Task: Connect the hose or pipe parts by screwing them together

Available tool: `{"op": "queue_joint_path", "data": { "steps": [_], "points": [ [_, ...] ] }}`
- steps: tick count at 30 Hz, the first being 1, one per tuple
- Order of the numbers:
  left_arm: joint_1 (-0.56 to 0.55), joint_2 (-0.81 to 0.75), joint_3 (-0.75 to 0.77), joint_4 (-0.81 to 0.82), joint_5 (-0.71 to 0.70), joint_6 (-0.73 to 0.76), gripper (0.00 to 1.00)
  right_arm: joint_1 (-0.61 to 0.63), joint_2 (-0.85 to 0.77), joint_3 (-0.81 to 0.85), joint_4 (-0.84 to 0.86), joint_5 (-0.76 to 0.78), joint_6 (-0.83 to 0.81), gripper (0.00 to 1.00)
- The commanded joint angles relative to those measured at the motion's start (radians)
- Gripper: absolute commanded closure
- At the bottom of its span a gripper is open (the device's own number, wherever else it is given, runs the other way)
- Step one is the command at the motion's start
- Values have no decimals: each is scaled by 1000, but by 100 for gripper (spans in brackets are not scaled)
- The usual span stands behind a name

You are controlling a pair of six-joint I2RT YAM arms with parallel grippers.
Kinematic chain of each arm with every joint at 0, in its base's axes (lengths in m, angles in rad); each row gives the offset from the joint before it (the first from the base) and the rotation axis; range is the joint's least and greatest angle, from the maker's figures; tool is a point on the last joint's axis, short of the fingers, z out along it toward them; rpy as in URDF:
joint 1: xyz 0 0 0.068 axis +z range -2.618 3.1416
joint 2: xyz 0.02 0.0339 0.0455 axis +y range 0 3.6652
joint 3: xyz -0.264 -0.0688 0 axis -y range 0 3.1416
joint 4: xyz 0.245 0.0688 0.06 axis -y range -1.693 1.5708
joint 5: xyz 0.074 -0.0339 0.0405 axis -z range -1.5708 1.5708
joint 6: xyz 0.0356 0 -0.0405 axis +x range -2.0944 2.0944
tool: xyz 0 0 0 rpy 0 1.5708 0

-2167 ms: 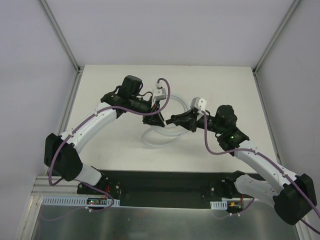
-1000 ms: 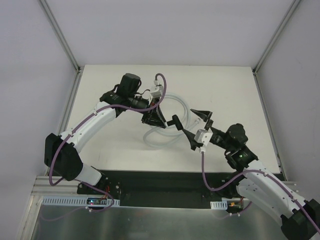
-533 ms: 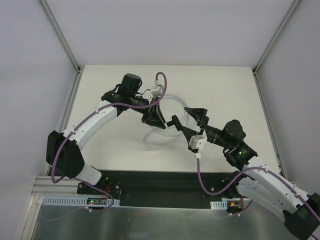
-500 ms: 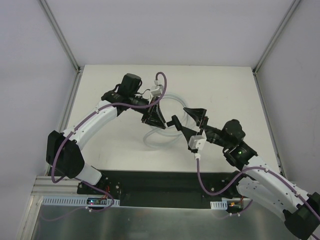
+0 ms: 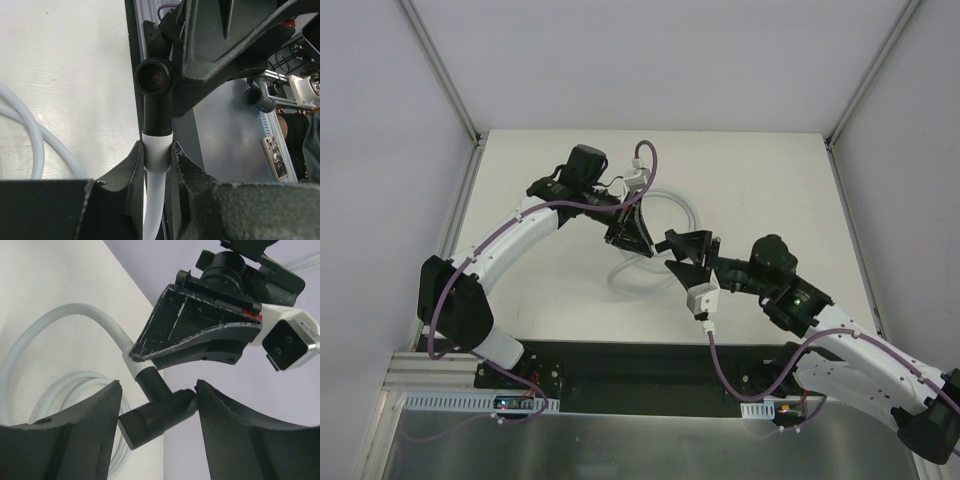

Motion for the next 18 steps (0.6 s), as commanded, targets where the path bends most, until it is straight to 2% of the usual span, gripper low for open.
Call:
{"op": "queue_joint_path", "data": {
  "steps": [1,4,7,10,18],
  "points": [
    [-5,11,45,-19,9,30,100,31,3,67,27,-10,-78,40],
    [-3,16,51,-38,24,44,100,49,6,64,11,29,-101,39],
    [-3,16,60,-52,24,49,100,54,-15,26,8,65,-127,28],
    [-5,17,70,-65,23,52,100,55,-40,1,-5,113,-177,20],
    [-5,23,87,-70,66,33,100,70,-52,-17,-61,193,-274,20]
  ]
}}
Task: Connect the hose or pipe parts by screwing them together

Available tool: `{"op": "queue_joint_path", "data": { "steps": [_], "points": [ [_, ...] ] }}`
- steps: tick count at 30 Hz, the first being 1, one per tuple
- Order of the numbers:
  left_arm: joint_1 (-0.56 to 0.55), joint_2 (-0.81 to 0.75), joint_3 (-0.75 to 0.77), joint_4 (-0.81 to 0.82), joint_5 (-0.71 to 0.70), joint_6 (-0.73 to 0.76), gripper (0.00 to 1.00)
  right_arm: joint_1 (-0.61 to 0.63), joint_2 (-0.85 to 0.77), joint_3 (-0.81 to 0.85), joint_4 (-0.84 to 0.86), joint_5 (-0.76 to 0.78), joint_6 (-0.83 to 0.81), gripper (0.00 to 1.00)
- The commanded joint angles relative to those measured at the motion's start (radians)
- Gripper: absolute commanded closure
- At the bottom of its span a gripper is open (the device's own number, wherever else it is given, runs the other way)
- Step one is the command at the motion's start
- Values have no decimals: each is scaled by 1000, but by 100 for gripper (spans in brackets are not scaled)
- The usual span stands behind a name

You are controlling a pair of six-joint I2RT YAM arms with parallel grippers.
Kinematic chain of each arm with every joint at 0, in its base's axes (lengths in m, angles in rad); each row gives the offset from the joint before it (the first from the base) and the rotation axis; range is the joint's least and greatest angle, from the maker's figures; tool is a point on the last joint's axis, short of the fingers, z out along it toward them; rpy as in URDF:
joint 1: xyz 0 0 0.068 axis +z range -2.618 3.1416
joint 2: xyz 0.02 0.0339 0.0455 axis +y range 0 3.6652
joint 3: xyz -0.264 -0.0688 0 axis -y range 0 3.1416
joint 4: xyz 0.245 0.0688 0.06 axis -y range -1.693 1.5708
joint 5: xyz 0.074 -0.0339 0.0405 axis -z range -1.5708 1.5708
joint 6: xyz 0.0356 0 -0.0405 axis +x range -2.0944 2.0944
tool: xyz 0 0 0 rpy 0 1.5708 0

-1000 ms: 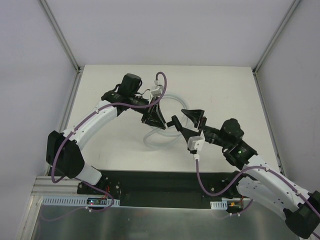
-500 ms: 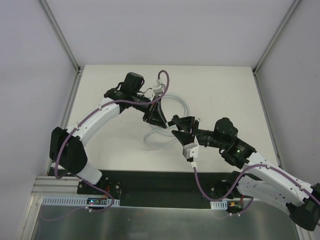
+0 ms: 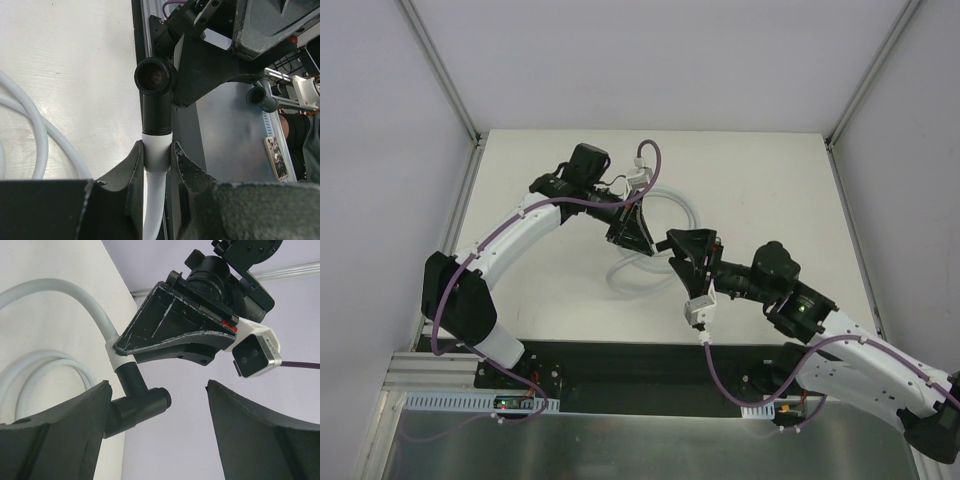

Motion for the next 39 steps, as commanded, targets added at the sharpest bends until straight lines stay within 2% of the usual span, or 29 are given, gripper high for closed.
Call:
{"op": "queue_joint_path", "data": {
  "steps": [1,13,19,23,26,29,30,34,36,39],
  "points": [
    [-5,-7,50,-10,94,3,100,14,-13,-9,-36,69,-93,20],
    [0,-3,66,-19,73,-7,100,70,-32,-37,-79,153,-111,20],
    [0,-2,53,-19,85,-7,100,70,28,-74,80,239,-154,21],
    [-2,-2,46,-25,87,-7,100,70,54,-70,124,242,-174,24],
    [0,-2,44,-33,87,-2,100,68,73,-57,125,245,-200,31],
    [1,4,49,-50,65,6,100,70,74,-52,114,253,-210,45],
    [0,9,50,-55,61,10,100,68,71,-51,111,242,-210,54],
    [0,12,66,-68,16,15,100,70,70,-26,38,242,-190,75],
    [-2,7,75,-72,-60,15,100,68,67,-5,15,211,-107,83],
    [-8,1,89,-76,-148,35,100,70,82,55,-77,178,-14,89]
  ]
}}
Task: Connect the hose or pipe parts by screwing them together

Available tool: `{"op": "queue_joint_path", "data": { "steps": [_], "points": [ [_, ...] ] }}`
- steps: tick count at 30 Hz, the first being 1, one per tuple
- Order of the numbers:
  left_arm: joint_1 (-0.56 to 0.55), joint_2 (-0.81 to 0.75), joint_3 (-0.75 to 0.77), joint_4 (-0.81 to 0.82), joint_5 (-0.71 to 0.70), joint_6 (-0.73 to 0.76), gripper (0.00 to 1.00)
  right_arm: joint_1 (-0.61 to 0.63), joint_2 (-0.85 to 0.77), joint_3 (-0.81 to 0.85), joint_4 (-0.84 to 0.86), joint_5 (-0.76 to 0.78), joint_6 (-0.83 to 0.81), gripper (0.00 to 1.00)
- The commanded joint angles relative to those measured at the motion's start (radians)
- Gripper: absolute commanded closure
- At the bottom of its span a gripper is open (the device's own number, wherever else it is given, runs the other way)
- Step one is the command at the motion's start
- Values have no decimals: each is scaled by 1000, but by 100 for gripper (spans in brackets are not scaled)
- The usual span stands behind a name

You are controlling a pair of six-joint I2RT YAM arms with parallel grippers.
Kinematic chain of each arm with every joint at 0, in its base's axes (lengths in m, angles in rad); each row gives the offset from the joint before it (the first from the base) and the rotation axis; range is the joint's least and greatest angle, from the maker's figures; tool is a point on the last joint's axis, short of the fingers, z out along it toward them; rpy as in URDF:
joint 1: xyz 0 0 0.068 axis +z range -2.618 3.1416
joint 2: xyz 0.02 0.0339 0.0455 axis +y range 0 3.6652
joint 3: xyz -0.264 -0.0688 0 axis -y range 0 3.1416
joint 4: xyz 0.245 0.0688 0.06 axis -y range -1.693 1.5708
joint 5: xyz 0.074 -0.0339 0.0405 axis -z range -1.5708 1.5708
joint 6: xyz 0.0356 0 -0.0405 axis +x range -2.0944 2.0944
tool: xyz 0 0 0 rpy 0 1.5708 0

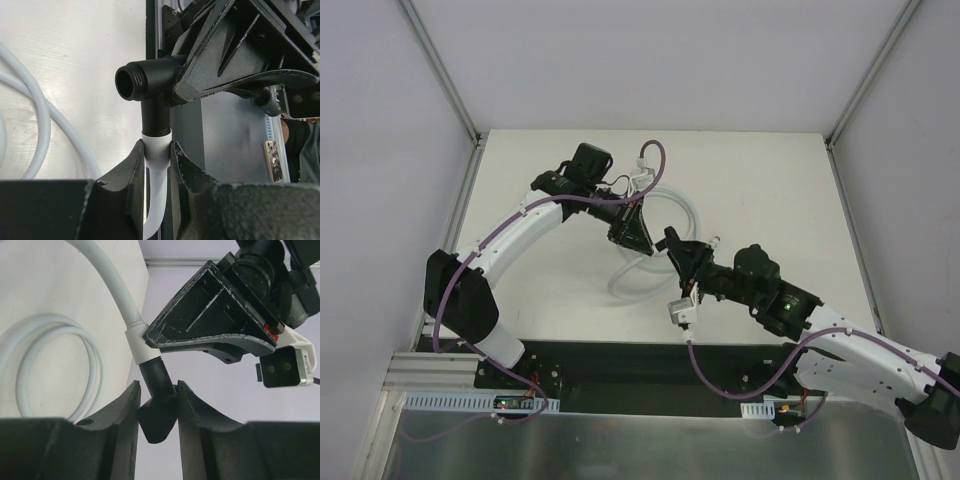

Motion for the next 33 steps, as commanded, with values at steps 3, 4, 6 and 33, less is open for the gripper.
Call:
{"op": "queue_joint_path", "data": {
  "steps": [3,4,6,33],
  "points": [
    [-16,-28,60,-12,-127,59,100,-5,37,137,-147,-48,220,96],
    [-19,-34,62,-11,-134,62,100,-6,46,141,-147,-54,226,98],
    [-21,-37,59,-11,-160,62,100,-6,55,154,-147,-57,252,99],
    [-4,-35,157,17,-360,-79,56,-74,243,-97,386,213,211,100]
  ]
}}
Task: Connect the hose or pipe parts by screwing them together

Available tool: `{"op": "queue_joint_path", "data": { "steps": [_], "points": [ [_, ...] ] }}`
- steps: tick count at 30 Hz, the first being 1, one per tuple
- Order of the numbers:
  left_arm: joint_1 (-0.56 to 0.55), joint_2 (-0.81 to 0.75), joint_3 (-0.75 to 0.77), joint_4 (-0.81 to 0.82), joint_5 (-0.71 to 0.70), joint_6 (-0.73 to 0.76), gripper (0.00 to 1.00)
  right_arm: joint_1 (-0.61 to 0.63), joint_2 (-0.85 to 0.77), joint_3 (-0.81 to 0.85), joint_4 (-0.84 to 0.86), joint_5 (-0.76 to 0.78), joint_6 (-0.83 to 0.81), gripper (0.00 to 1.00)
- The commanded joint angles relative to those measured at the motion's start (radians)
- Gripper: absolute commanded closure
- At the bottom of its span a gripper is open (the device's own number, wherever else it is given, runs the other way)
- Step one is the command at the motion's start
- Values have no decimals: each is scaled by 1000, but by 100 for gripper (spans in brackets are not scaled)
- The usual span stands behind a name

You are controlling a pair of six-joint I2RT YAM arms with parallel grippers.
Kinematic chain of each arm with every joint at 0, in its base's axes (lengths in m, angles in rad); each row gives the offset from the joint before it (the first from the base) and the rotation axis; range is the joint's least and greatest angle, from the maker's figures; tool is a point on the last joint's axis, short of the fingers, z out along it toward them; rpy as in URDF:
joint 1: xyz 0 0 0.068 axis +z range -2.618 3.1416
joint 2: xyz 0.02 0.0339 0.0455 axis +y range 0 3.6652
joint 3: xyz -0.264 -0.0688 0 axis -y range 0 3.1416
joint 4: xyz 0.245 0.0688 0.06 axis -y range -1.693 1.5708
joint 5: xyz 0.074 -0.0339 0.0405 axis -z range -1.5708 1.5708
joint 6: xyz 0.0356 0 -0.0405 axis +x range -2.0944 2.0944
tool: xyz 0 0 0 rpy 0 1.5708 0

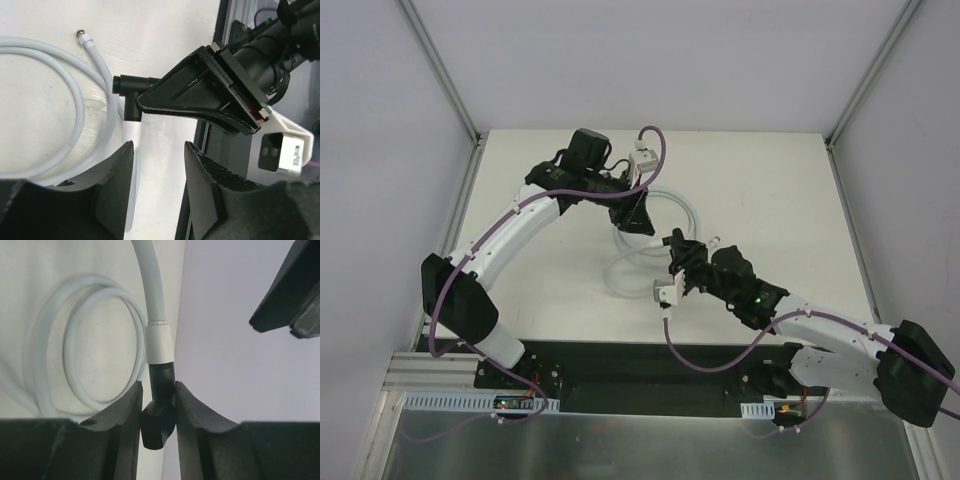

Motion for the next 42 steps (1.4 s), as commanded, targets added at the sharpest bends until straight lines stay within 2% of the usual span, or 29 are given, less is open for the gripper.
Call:
{"op": "queue_joint_path", "data": {
  "steps": [1,2,4,6,8,9,12,15,19,23,25,33,42],
  "points": [
    [12,-43,42,32,-83,-67,54,-52,29,-17,198,43,24,100],
    [13,-51,39,41,-107,-83,51,-67,37,-14,199,37,41,99],
    [12,-85,30,50,-229,-97,26,-125,54,-14,234,41,104,100],
    [13,-130,2,65,-317,-95,20,-208,61,-5,236,46,159,100],
    [12,-169,-38,79,-463,-115,16,-273,66,30,186,32,230,100],
    [12,-201,-50,87,-500,-127,16,-344,74,38,140,23,259,100],
    [12,-267,-102,102,-597,-166,14,-458,122,84,64,-12,371,100],
    [12,-331,-182,122,-641,-190,13,-524,190,118,54,-3,446,100],
    [12,-391,-312,176,-650,-196,14,-580,270,152,-8,40,477,100],
    [12,-422,-389,196,-672,-178,14,-613,336,187,-55,197,502,100],
    [12,-433,-427,214,-673,-175,14,-635,354,199,-60,221,532,99],
    [12,-465,-484,237,-661,-147,13,-687,491,236,-68,400,572,99],
    [12,-497,-495,239,-666,-133,13,-687,534,242,-25,397,641,78]
  ]
}}
